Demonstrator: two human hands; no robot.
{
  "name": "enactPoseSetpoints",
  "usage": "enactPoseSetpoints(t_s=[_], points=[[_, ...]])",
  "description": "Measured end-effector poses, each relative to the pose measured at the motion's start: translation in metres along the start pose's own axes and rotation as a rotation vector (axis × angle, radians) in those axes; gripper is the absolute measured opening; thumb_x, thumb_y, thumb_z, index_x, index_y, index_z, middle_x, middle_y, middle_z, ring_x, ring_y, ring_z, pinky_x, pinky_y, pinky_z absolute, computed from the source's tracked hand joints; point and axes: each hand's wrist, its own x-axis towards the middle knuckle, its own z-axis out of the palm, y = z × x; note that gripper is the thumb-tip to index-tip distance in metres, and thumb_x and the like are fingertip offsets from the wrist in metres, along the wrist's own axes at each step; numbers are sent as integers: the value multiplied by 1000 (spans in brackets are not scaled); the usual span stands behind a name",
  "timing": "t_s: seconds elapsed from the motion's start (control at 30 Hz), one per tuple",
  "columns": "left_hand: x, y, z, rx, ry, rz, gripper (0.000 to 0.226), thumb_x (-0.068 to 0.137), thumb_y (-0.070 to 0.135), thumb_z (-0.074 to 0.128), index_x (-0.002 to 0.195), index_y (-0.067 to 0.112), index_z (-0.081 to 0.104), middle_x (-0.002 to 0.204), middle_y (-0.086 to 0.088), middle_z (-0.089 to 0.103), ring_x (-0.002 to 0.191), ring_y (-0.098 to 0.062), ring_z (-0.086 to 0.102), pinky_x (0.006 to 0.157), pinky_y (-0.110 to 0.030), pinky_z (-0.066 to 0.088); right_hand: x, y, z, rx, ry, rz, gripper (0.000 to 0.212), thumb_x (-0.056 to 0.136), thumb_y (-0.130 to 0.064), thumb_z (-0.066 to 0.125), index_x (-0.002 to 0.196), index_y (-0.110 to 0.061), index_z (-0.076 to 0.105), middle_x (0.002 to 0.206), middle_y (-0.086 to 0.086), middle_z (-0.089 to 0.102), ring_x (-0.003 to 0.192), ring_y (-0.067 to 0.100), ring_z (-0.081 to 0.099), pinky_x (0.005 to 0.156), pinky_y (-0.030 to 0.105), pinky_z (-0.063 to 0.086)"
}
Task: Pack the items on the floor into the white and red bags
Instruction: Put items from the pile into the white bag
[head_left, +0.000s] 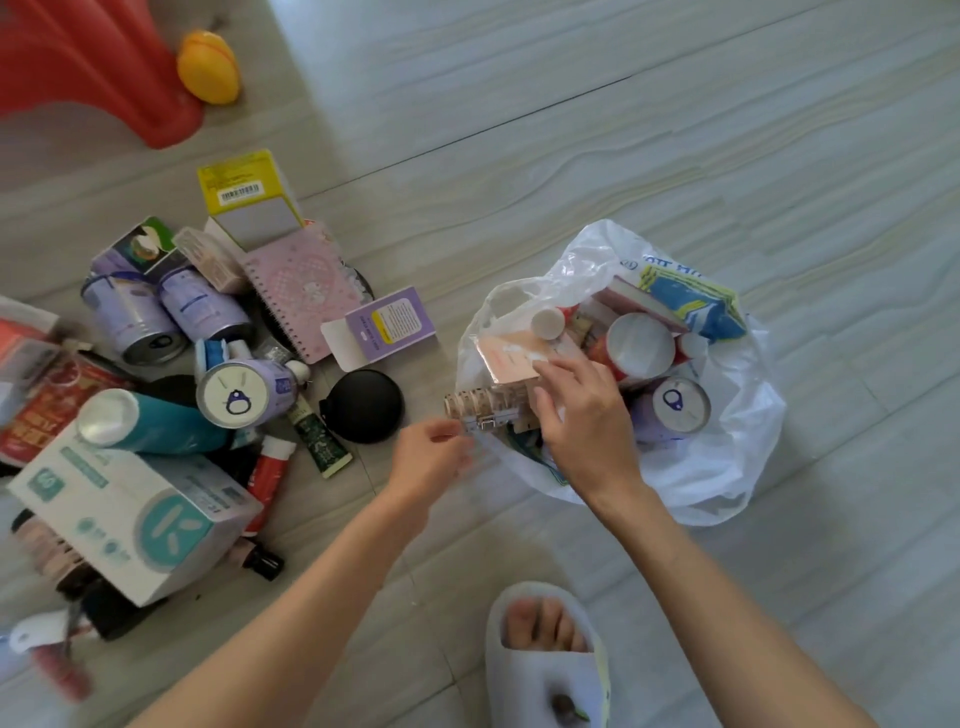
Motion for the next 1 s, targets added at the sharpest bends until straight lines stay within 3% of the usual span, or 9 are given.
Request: enactPoseSetpoints(t_s=[0.1,0.2,0.3,0.4,0.5,0.63,0.77,0.9,1.0], points=[[11,-7,-35,502,141,338,30,88,3,51,116,5,60,110,-9,64,98,-22,60,87,-28,43,3,2,19,-293,-121,-240,22,72,-15,60,93,-13,69,94,9,67,84,31,62,77,38,51],[32,6,-57,803,243,635,38,87,0,48,125,4,52,127,-15,52,119,-30,44,100,-35,35,23,2,20,-574,-188,-416,22,67,-10,45,69,-17,66,75,4,65,72,27,61,72,35,40],[67,23,-70,1044,297,697,51,87,2,49,136,3,37,141,-21,35,129,-36,31,106,-42,28,42,4,13,-681,-192,-531,26,70,-9,40,60,-14,63,66,5,62,66,27,59,64,34,44],[91,32,-79,1237,272,598,63,92,21,49,145,11,16,151,-19,14,138,-37,15,112,-45,19,46,10,13,-754,-244,-487,25,69,-8,40,57,-13,61,63,6,61,63,26,58,58,30,43],[99,36,-82,1283,231,601,62,92,29,48,144,15,18,148,-18,20,132,-37,25,106,-45,23,46,13,19,-780,-222,-371,25,66,-5,39,59,-12,61,61,7,59,60,26,55,57,28,41],[105,40,-83,1243,279,638,65,86,34,57,140,14,26,130,-16,39,117,-34,39,94,-43,31,42,1,30,-638,-157,-326,2,65,-11,62,67,-10,62,71,10,62,69,29,56,62,33,39],[108,45,-84,1227,245,571,74,79,44,64,138,15,28,129,-14,36,119,-32,35,93,-45,32,32,-14,50,-625,-304,-447,28,76,-33,47,64,-17,66,73,2,65,73,26,61,70,33,40],[109,44,-91,1158,285,643,63,79,36,65,131,11,39,122,-17,43,114,-33,39,90,-42,34,42,-10,44,-569,-367,-175,25,77,-28,65,63,-7,68,74,9,66,75,31,60,72,37,46],[99,46,-99,948,354,681,63,78,41,65,126,6,45,116,-19,47,108,-35,44,90,-42,40,39,-14,46,-475,-359,-149,26,79,-29,59,69,-5,64,76,13,65,75,34,60,71,40,46]])
